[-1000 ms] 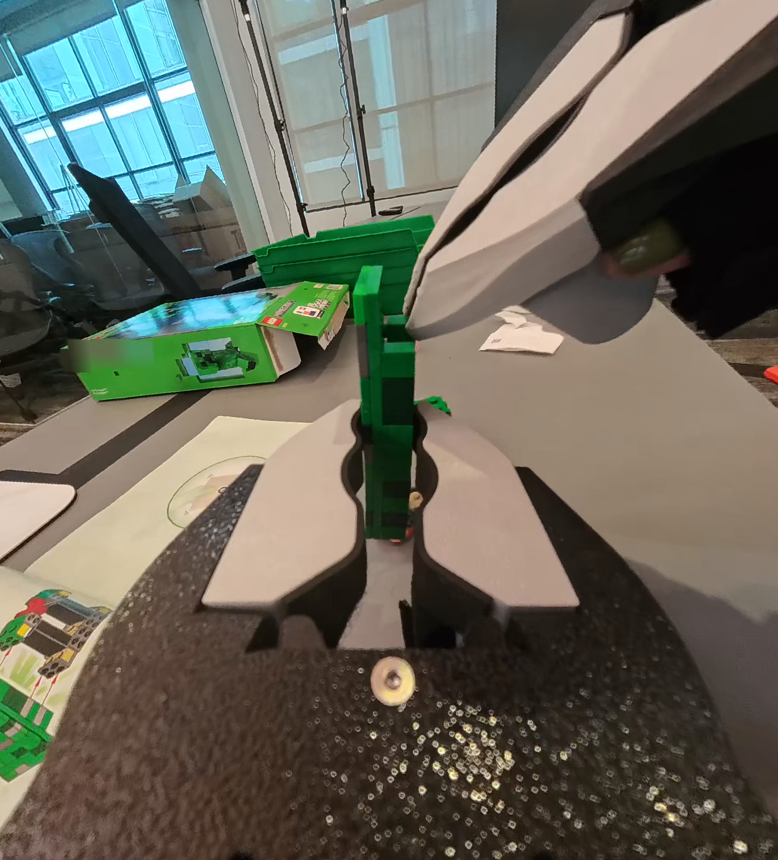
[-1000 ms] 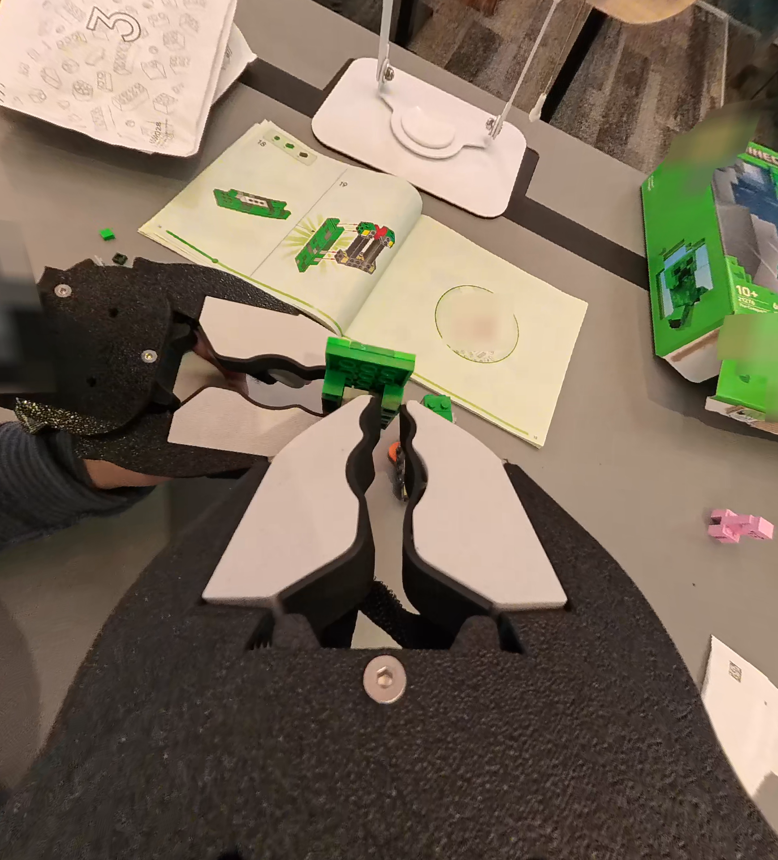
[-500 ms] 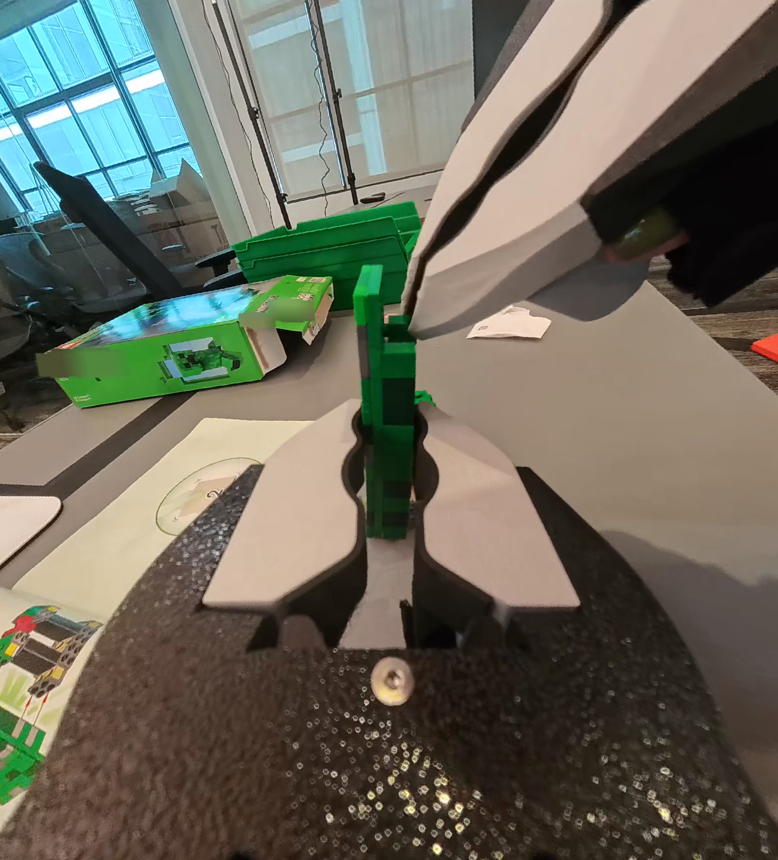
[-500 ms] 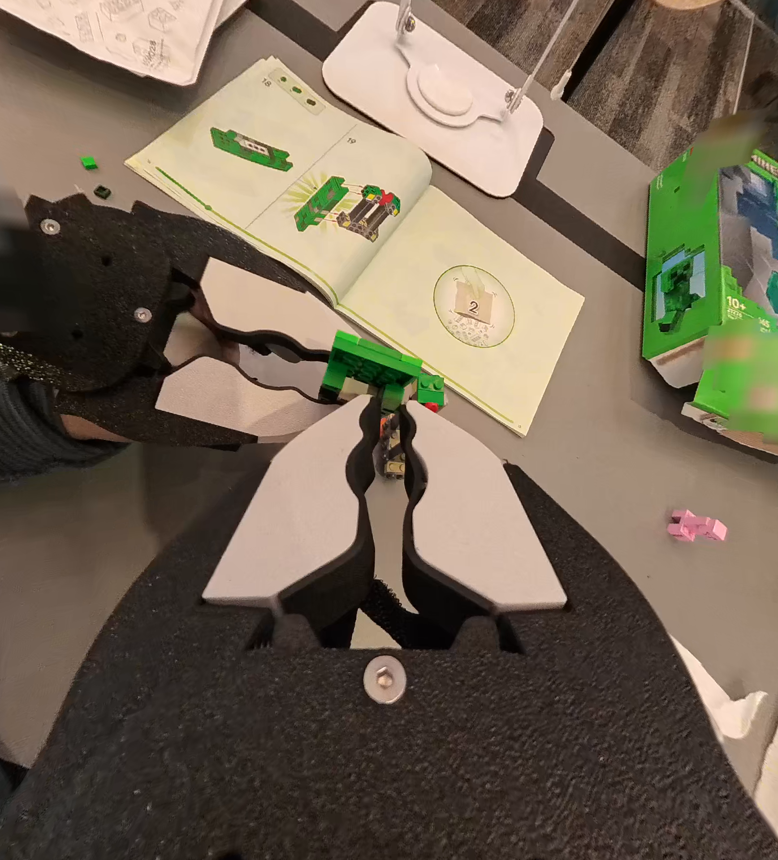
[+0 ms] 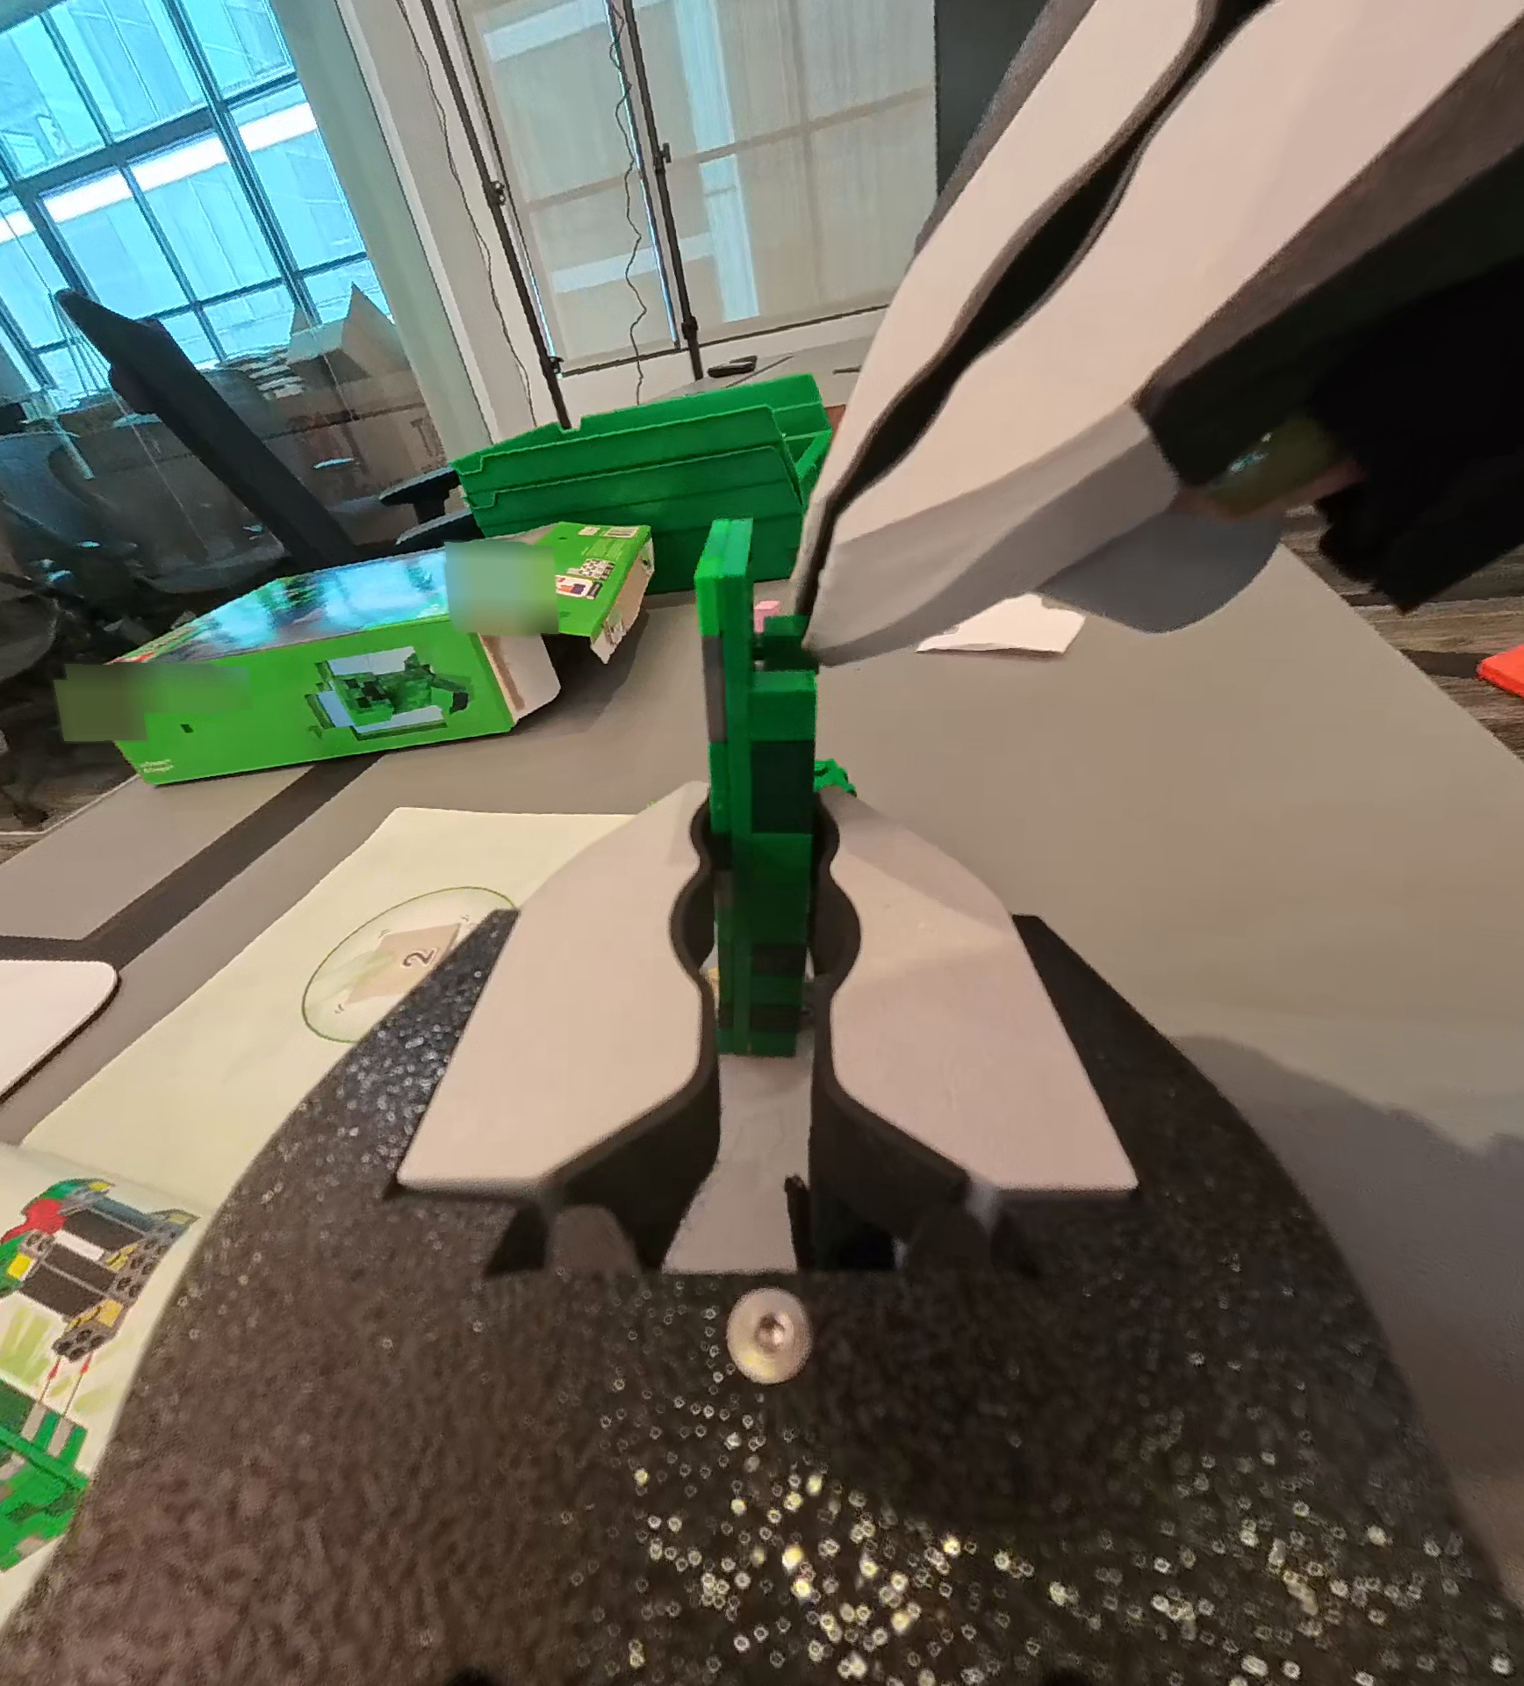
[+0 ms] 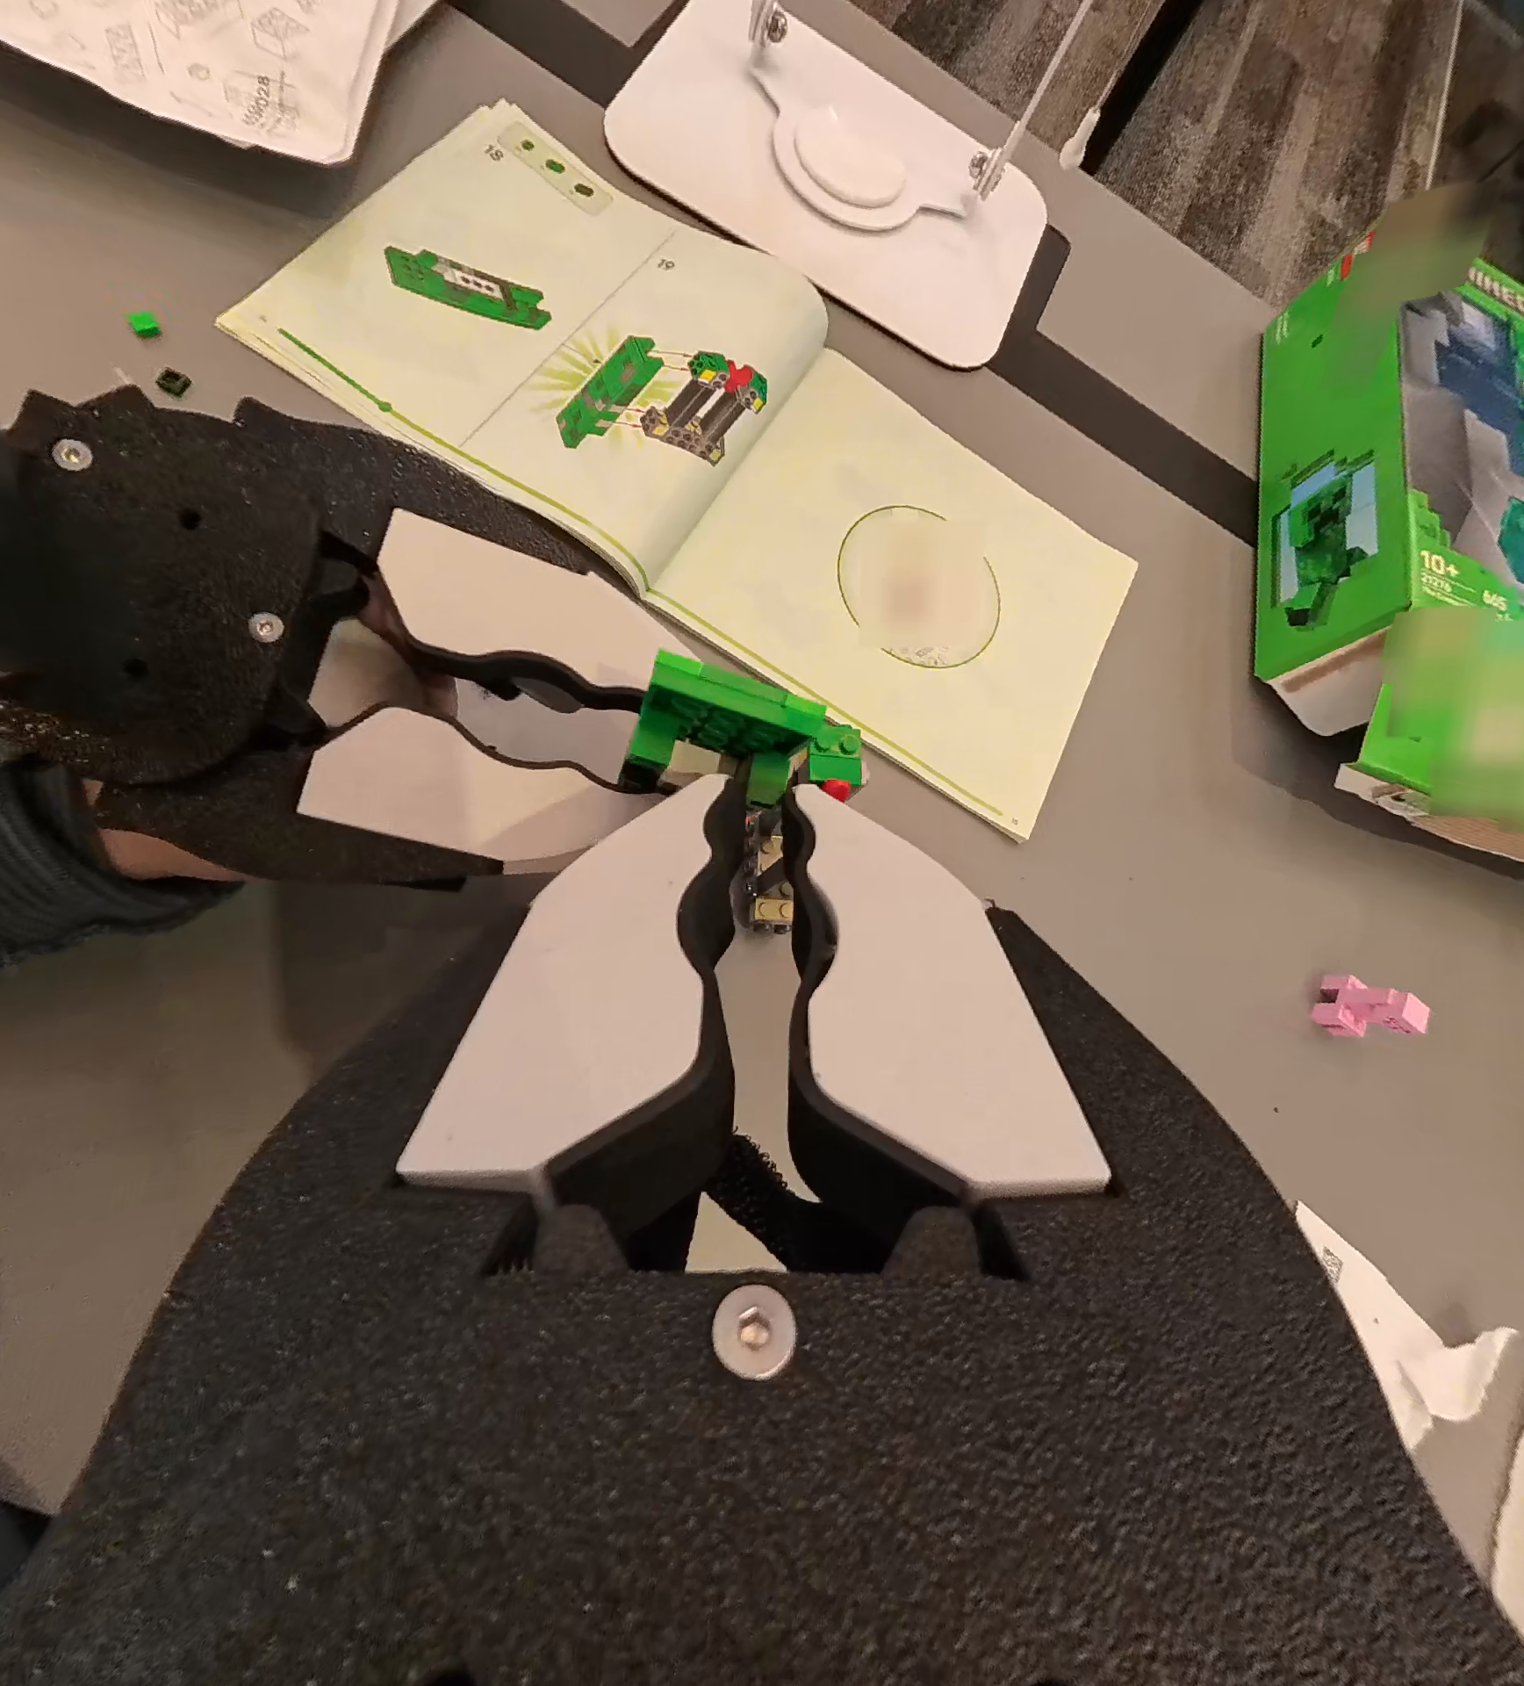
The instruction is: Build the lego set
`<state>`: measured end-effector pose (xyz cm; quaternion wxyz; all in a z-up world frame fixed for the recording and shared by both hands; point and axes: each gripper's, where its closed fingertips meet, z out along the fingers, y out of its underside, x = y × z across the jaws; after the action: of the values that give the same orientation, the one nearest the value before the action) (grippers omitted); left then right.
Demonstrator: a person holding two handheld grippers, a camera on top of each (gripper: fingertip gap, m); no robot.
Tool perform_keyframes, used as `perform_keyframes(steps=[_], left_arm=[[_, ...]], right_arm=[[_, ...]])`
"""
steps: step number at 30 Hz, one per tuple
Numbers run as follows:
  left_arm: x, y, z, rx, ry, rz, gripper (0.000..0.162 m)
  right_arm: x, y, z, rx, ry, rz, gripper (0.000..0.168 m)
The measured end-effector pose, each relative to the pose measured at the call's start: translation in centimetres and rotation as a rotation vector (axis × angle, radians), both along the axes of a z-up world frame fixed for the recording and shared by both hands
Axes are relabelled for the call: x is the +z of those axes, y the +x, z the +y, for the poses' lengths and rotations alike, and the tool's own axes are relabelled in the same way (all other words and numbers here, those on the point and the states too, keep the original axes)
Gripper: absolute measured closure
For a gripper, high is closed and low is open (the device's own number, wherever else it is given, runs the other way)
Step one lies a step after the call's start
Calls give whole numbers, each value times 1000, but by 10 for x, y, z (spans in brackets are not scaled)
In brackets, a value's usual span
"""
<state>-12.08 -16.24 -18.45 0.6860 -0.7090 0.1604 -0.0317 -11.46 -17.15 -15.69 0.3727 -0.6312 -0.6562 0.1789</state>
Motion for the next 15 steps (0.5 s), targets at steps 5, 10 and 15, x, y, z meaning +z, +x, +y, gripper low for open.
perform_keyframes(steps=[5,10,15], left_arm=[[1,1,-1,-1,12,8,145],[3,1,-2,5,27,21,145],[4,2,-1,20,37,23,145]], right_arm=[[1,0,-1,3,-11,9,161],[1,0,-1,-2,-34,30,161],[2,0,0,-16,-25,50,161]])
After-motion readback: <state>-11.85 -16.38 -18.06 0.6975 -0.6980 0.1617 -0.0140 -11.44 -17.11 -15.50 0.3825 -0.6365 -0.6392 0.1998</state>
